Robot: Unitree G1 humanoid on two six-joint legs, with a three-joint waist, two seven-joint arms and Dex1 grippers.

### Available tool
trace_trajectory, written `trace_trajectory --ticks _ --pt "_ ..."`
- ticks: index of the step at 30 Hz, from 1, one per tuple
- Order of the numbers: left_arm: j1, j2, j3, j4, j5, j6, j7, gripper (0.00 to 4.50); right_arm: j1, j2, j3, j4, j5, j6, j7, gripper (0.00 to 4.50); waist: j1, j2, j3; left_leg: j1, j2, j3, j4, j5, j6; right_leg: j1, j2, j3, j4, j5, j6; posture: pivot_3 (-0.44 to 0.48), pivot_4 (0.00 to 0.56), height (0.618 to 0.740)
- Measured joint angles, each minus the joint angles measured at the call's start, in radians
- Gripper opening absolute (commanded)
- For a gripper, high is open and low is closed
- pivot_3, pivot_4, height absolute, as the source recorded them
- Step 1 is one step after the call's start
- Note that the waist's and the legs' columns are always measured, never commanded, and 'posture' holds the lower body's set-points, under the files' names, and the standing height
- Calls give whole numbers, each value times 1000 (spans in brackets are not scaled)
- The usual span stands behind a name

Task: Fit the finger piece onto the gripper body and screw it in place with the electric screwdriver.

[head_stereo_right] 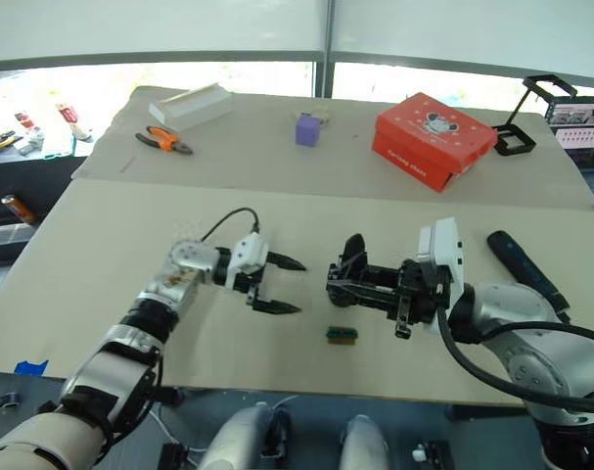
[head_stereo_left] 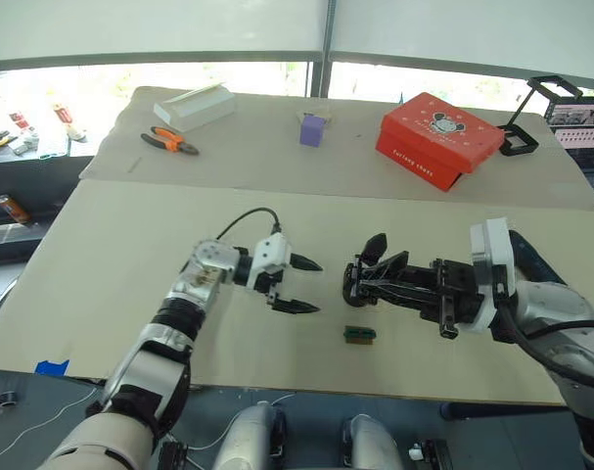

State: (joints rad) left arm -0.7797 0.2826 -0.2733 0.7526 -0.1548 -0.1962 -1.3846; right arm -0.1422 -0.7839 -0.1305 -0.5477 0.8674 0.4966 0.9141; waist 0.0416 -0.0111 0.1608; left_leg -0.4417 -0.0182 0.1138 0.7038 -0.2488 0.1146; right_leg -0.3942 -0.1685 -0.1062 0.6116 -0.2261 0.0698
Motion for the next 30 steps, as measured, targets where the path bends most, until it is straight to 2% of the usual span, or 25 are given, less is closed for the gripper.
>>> trace_trajectory --ticks 5,11,18,21,24,30 --pt "-11 -107 -4 57 50 -6 92 4500 1 14 0 15 -43 -19 31 438 -1 0 0 0 0 0 0 0 0 0 0 0 0 0 0 0 150 740" --pt "-72 -170 -3 154 98 -41 169 4500 10 33 1 16 -65 -23 41 438 -2 0 0 0 0 0 0 0 0 0 0 0 0 0 -1 0 150 740" --pt "-90 -216 -2 203 119 -50 171 4500 12 45 3 16 -78 -23 41 438 -2 0 0 0 0 0 0 0 1 -1 -1 0 1 0 -1 0 150 740" --pt "-90 -220 -2 204 122 -51 167 3700 12 45 3 16 -83 -23 41 438 -2 0 0 0 0 0 0 0 1 -1 -1 0 0 0 -1 0 150 740" --pt "-89 -223 -3 205 130 -61 158 2301 12 47 3 16 -99 -23 42 438 -1 0 0 0 0 0 0 0 1 0 -1 0 0 1 -1 0 150 740" --pt "-92 -228 -1 224 155 -93 168 2300 -4 89 35 52 -145 -61 53 438 -2 0 0 0 0 -1 1 0 1 0 -1 0 1 1 -1 0 150 740"
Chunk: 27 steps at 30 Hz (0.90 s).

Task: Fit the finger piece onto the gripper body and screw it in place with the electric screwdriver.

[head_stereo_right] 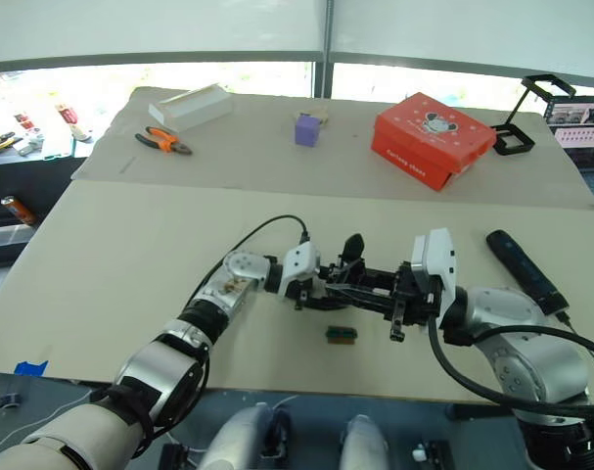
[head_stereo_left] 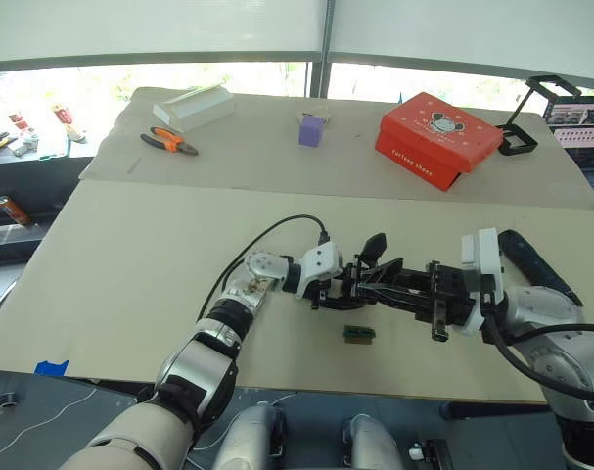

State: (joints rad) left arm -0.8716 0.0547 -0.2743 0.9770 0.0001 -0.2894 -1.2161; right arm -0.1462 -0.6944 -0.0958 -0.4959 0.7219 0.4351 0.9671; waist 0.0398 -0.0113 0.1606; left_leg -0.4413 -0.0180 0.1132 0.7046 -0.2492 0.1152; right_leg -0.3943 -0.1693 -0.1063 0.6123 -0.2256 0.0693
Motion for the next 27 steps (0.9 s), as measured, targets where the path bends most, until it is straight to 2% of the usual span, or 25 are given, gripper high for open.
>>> trace_trajectory --ticks 11,27 --pt "-4 -8 18 3 1 11 -3 2300 -59 35 89 249 -172 -174 116 438 0 0 0 0 -1 0 1 0 1 -3 0 0 1 1 1 0 150 740" --pt "-4 -6 18 -4 2 28 -12 2300 -111 62 119 325 -210 -177 142 438 -1 0 0 0 -1 0 1 0 0 -4 0 0 1 1 1 0 150 740"
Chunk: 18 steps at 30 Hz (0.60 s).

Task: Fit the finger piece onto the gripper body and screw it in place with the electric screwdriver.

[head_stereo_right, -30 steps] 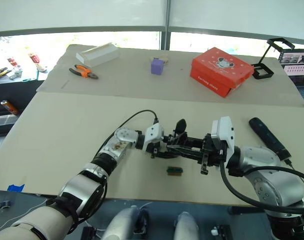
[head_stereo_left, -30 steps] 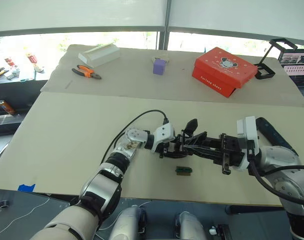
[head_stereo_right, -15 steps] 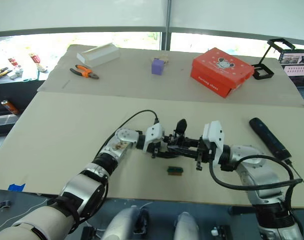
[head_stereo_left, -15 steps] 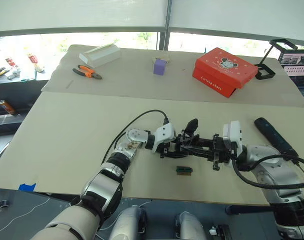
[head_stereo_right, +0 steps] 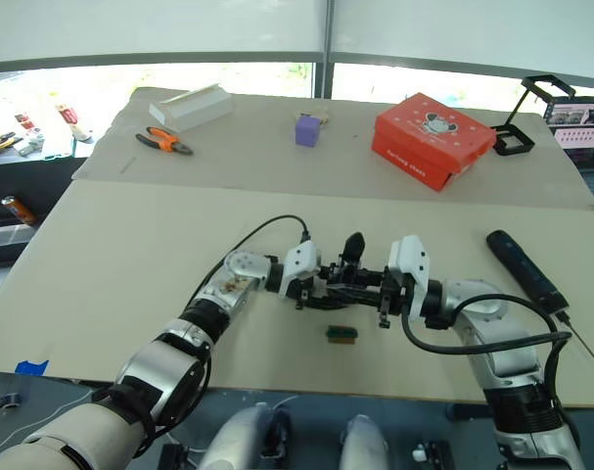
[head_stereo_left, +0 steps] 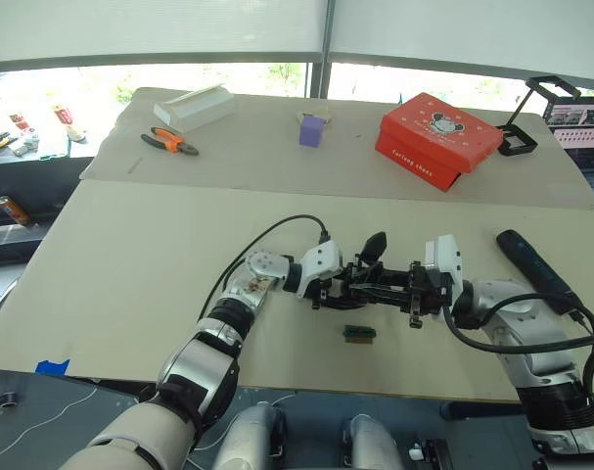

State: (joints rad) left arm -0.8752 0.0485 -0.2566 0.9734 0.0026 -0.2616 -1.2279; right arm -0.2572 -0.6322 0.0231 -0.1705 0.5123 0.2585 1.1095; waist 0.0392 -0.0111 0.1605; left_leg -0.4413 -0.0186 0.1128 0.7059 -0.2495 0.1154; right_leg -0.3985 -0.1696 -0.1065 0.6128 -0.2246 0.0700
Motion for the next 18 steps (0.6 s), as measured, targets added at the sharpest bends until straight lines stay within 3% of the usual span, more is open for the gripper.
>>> trace_trajectory --ticks 18 --pt "6 4 -1 -16 3 7 1 2300 -40 -48 3 22 -16 42 49 438 -2 0 0 0 0 0 0 0 0 0 0 0 0 0 0 0 150 740"
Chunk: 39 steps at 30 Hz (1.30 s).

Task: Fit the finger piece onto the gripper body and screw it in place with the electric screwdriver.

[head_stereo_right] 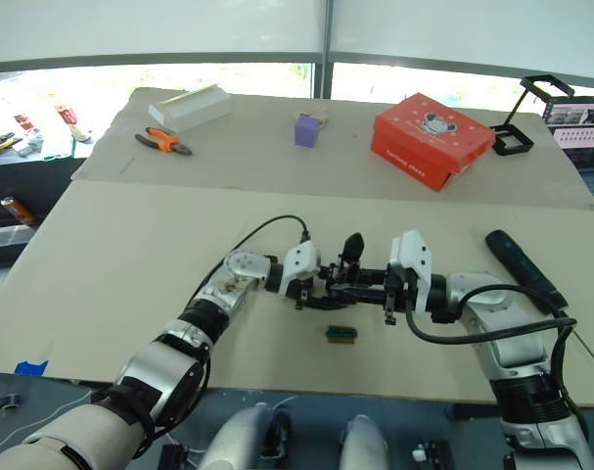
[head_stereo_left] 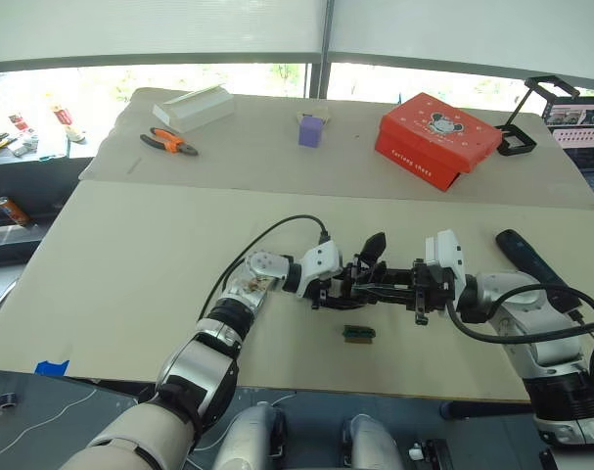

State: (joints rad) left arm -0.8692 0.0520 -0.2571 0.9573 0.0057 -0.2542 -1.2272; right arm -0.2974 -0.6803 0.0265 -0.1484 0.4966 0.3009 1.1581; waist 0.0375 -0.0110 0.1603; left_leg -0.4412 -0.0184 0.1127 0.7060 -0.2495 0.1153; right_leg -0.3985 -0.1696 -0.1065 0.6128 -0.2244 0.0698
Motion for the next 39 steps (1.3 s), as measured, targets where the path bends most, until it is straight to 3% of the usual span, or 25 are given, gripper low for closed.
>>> trace_trajectory --ticks 9,23,39 --pt "0 0 0 -3 0 7 0 2300 -18 0 9 12 -10 4 2 438 0 0 0 0 0 0 0 0 0 0 0 0 0 0 0 0 150 740" --pt "5 5 1 -17 -1 40 -5 2300 -159 -38 83 117 -44 59 106 438 -11 0 -1 1 0 -1 1 0 0 1 0 0 1 0 0 0 150 740" --pt "14 6 4 -29 0 63 10 2300 -156 -41 110 152 -45 38 115 438 -15 0 -5 7 1 -3 1 -5 -8 9 -1 -2 0 0 0 0 150 740"
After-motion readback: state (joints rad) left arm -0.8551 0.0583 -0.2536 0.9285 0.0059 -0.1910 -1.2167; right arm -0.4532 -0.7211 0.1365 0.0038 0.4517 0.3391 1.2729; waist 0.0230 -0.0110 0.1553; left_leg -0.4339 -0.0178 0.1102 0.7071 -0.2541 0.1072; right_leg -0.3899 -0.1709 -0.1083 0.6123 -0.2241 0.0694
